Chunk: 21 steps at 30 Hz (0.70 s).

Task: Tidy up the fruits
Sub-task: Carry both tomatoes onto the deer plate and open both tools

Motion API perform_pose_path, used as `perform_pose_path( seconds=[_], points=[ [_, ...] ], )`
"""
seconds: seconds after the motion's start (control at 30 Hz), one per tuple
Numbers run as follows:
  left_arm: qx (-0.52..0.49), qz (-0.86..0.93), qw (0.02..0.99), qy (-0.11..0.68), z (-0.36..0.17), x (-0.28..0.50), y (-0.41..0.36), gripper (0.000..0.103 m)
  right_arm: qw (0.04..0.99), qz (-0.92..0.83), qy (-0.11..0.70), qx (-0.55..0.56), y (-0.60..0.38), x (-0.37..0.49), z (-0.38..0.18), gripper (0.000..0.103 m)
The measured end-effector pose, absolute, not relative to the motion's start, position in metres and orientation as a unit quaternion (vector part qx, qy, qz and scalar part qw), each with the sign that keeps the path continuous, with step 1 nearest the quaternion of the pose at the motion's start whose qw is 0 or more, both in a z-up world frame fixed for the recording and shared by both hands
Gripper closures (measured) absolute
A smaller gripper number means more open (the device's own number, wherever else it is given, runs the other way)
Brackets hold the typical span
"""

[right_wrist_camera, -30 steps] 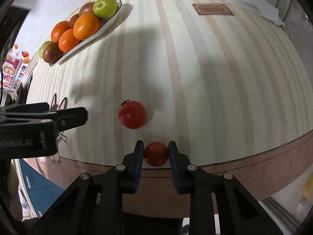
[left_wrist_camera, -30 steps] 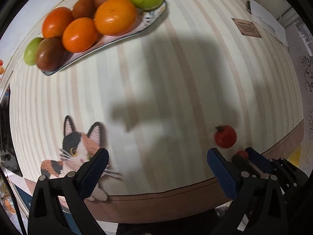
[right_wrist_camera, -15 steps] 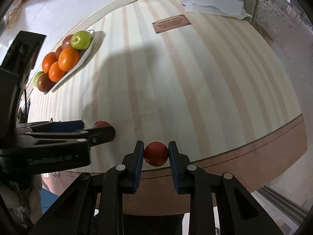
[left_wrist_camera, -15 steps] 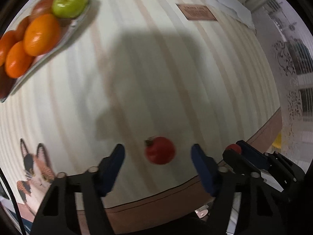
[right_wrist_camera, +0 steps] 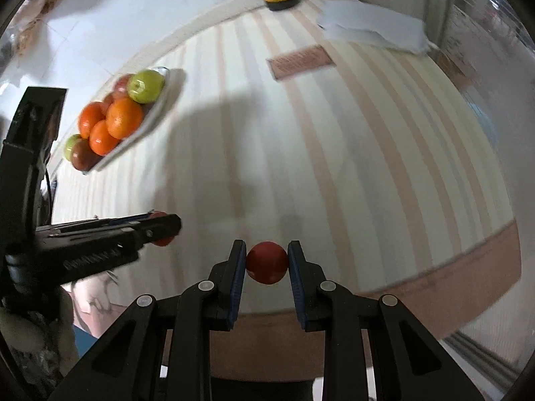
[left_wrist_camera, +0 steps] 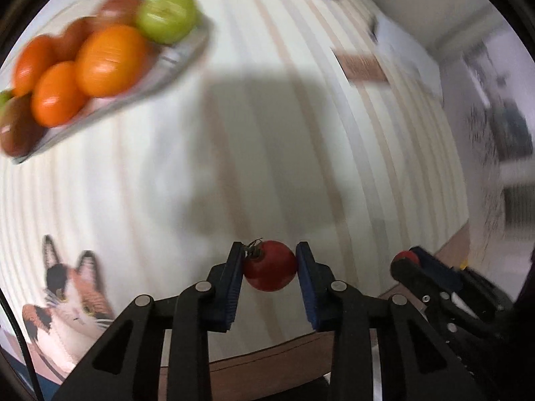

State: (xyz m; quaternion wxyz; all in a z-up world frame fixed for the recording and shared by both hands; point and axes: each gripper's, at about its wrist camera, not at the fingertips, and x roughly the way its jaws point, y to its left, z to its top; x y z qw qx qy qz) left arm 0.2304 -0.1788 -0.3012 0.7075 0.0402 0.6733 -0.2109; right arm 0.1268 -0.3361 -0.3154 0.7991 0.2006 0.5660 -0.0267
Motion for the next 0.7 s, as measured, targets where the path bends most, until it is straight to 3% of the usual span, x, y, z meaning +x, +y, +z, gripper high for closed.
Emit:
perform_pose_path(
  seconds=[0.33, 0.7],
  points=[
    [-0.126, -0.14, 0.745, 0.64, -0.256, 0.291, -0.065, 0.074, 0.818, 0.084, 0.508, 0.258, -0.286, 0.213, -0.294, 0.075],
    [-0.161, -0.109, 0.735, 0.65, -0.29, 0.353, -0.049, 0.074, 0.82, 0.137, 0.482, 0.276, -0.254, 0.304, -0.314, 0.075]
  ],
)
